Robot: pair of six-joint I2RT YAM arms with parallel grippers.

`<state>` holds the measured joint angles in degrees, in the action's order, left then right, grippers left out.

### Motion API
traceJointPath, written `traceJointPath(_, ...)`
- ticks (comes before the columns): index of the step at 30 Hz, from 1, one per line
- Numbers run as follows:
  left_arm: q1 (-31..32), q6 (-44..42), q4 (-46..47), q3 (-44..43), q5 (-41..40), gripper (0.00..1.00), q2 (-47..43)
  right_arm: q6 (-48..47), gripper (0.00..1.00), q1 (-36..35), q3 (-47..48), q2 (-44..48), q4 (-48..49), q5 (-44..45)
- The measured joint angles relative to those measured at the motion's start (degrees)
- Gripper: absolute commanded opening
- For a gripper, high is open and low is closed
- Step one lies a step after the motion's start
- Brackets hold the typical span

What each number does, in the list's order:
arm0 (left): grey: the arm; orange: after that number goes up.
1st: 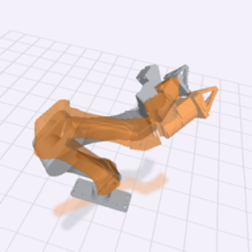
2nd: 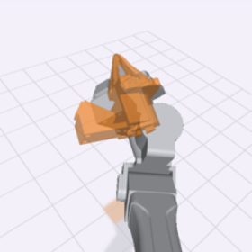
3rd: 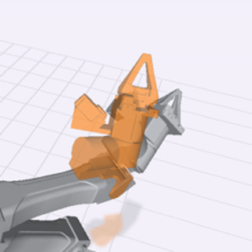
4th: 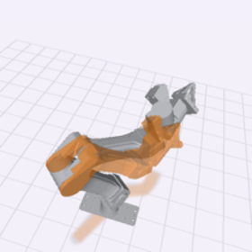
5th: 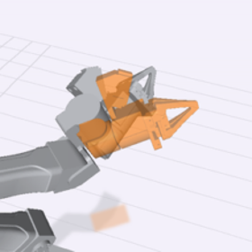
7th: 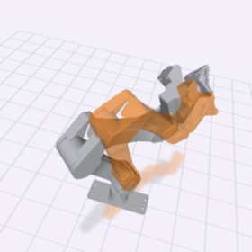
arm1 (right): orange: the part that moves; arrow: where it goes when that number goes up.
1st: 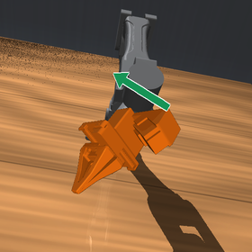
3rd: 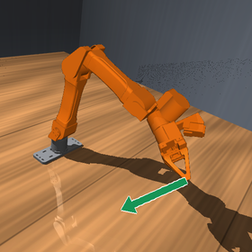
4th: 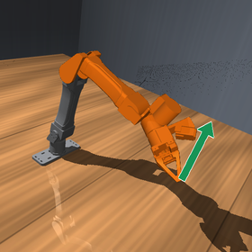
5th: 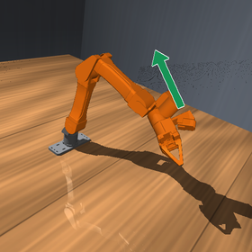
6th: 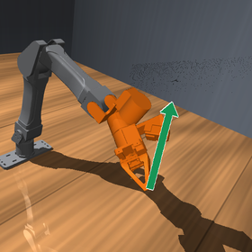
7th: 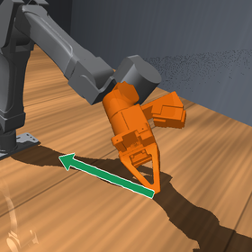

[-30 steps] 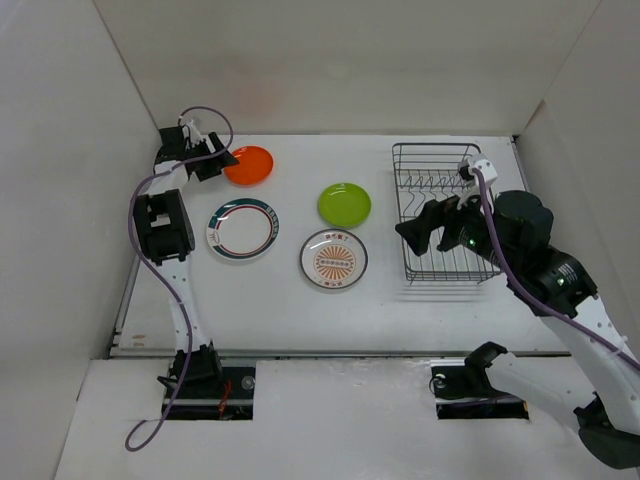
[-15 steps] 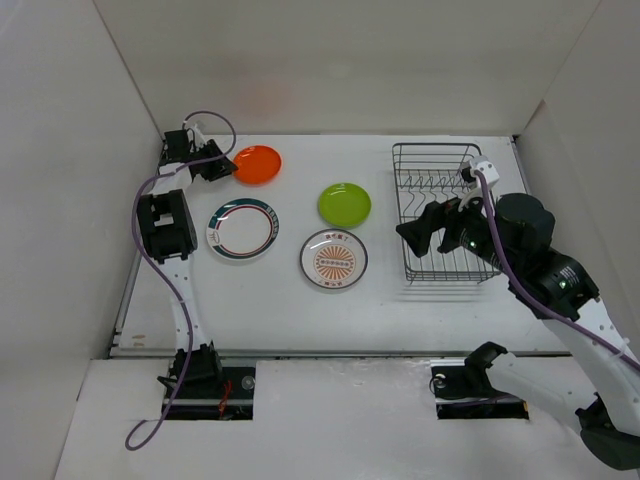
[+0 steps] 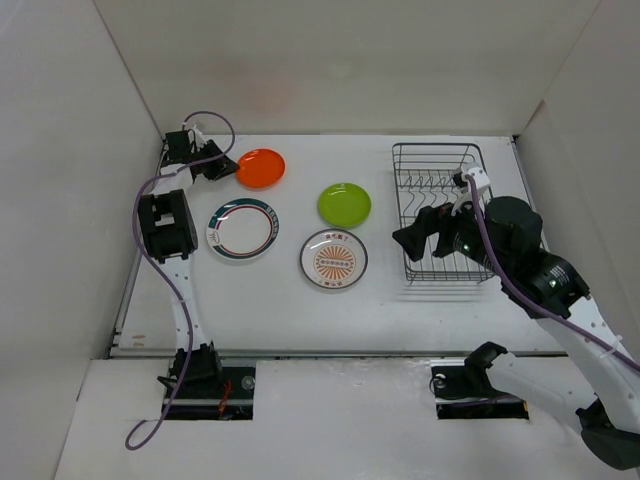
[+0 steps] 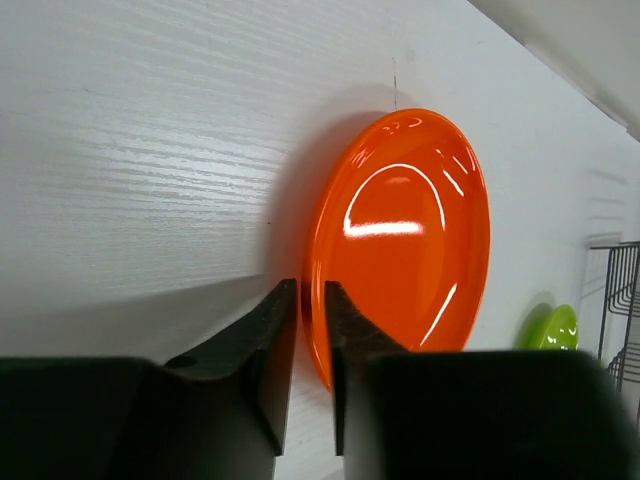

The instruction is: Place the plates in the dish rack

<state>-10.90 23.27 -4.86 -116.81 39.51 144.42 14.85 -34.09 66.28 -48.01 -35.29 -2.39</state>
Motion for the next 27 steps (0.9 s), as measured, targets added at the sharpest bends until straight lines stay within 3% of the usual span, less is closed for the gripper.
traceJointPath(2, 0.0, 0.6, 0.2, 0.0, 0.7, 0.25, 0.0, 0.1, 1.00, -0.2, -0.3, 0.0, 0.0, 0.0)
traceJointPath(21, 1.8, 2.3, 2.1, 0.0, 2.3, 0.21, 0.7, 0.2, 1.00, -0.2, -0.9, -0.3, 0.2, 0.0)
traceJointPath(27, 2.2, 2.6, 2.5, 0.0, 2.3, 0.32, 1.4, 0.2, 1.00, -0.2, -0.9, -0.6, 0.3, 0.0)
